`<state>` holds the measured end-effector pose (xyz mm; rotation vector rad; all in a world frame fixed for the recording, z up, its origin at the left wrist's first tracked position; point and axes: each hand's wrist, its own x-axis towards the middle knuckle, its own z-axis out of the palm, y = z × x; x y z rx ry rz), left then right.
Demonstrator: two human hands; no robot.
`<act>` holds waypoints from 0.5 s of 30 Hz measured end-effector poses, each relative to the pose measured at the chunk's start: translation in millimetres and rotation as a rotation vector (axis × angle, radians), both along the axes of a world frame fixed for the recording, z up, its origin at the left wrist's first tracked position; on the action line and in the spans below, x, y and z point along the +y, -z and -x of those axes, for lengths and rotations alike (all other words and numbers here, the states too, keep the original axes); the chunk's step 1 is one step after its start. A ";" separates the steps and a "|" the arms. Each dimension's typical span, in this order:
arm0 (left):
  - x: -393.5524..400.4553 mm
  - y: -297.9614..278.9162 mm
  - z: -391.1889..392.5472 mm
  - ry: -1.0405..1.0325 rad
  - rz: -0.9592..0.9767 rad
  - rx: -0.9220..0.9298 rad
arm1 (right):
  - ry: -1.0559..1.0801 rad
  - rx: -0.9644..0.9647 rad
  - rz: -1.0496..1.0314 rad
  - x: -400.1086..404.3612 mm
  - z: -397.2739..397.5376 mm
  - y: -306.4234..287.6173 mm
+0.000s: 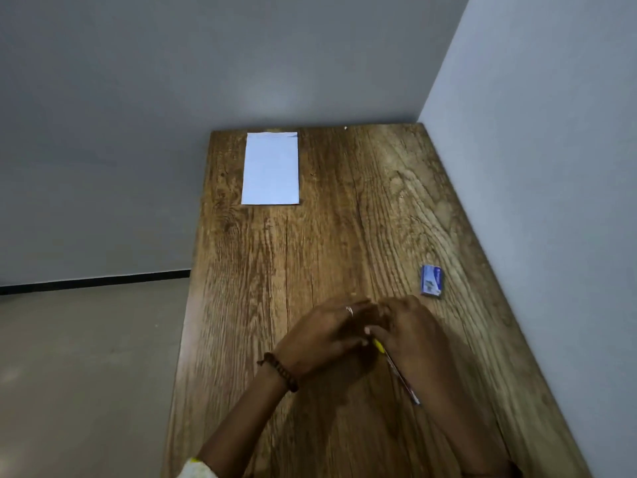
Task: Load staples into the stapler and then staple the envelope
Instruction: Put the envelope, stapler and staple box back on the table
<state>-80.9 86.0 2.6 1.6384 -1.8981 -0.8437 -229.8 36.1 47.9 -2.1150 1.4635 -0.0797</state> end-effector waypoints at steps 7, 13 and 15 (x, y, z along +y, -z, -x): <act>10.5 10.6 15.7 0.152 -0.001 -0.226 | 0.001 0.016 -0.031 37.9 44.2 12.9; 14.1 18.6 23.3 0.106 0.055 -0.215 | -0.010 -0.008 -0.048 39.3 44.9 24.7; 9.3 20.3 20.1 0.064 0.125 -0.201 | -0.028 -0.119 -0.015 29.7 34.5 27.1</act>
